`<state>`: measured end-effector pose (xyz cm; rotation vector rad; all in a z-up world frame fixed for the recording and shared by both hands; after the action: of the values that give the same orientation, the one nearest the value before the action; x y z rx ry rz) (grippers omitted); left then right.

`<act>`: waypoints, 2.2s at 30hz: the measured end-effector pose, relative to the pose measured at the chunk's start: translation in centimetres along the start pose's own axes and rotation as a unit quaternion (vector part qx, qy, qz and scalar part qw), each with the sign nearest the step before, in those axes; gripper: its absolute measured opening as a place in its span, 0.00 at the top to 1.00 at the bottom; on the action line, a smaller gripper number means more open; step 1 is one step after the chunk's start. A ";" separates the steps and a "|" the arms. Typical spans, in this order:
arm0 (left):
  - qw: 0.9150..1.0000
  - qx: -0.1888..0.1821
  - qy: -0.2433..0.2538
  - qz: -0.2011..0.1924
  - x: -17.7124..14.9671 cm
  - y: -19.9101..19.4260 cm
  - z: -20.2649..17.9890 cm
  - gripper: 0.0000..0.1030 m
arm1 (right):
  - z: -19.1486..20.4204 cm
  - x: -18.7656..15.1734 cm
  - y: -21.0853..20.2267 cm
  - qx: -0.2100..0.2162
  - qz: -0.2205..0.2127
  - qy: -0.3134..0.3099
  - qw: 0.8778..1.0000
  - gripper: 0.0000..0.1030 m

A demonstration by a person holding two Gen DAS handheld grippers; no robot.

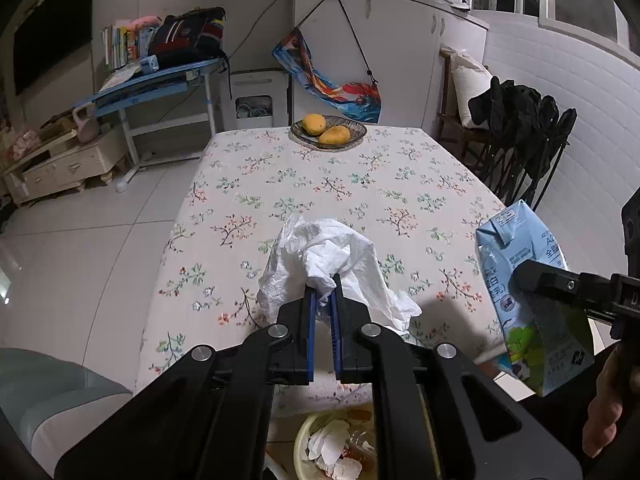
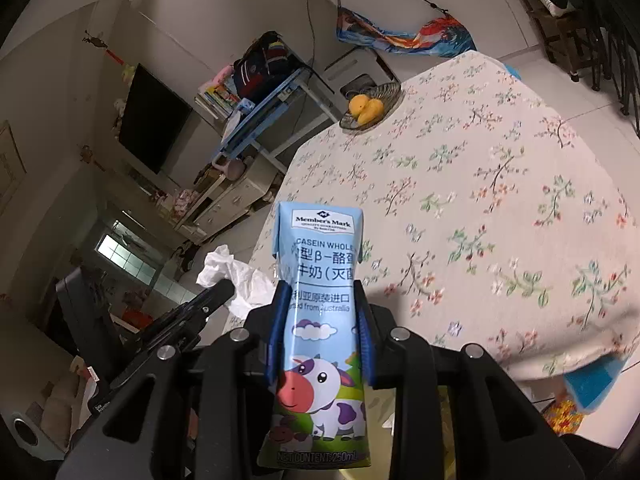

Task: Collect trash
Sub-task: 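Carry the carton and tissue over the yellow basin with both tools, then open the right tool then the left tool over the basin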

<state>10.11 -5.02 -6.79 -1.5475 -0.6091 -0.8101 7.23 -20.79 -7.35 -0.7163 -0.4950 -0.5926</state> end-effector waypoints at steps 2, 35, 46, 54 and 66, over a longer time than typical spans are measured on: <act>1.000 -0.001 0.001 0.001 -0.4 -0.2 -0.1 0.93 | 0.1 -0.4 0.0 0.001 0.002 0.000 1.000 0.70; 1.000 -0.020 0.003 0.002 -6.6 -5.8 -2.0 0.93 | 0.3 -11.4 2.8 -0.064 0.128 -0.044 0.989 0.70; 0.999 -0.030 0.010 0.014 -7.8 -5.7 -2.8 0.93 | -1.1 -13.8 3.7 -0.096 0.174 -0.044 0.979 0.50; 0.998 -0.040 0.023 0.037 -9.6 -5.3 -3.8 0.93 | -2.9 -12.2 1.6 -0.124 0.130 -0.006 0.984 0.37; 0.993 -0.055 0.049 0.097 -13.4 -4.1 -5.2 0.75 | -3.4 -8.1 -2.3 -0.163 0.017 -0.011 0.986 0.26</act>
<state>-2.13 -8.62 -14.56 -1.6275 -0.3406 -0.7756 0.59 -22.01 -13.38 -1.0416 -0.4094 -0.6418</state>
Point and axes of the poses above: each gripper's, at about its wrist camera, not at the fingertips, and y roughly the way its jaws point, z to its left, x to its top, the point moved 10 cm from there along y, roughly the way its jaws point, and after that the axes turned 3 degrees about -z, right-handed, at the moved point
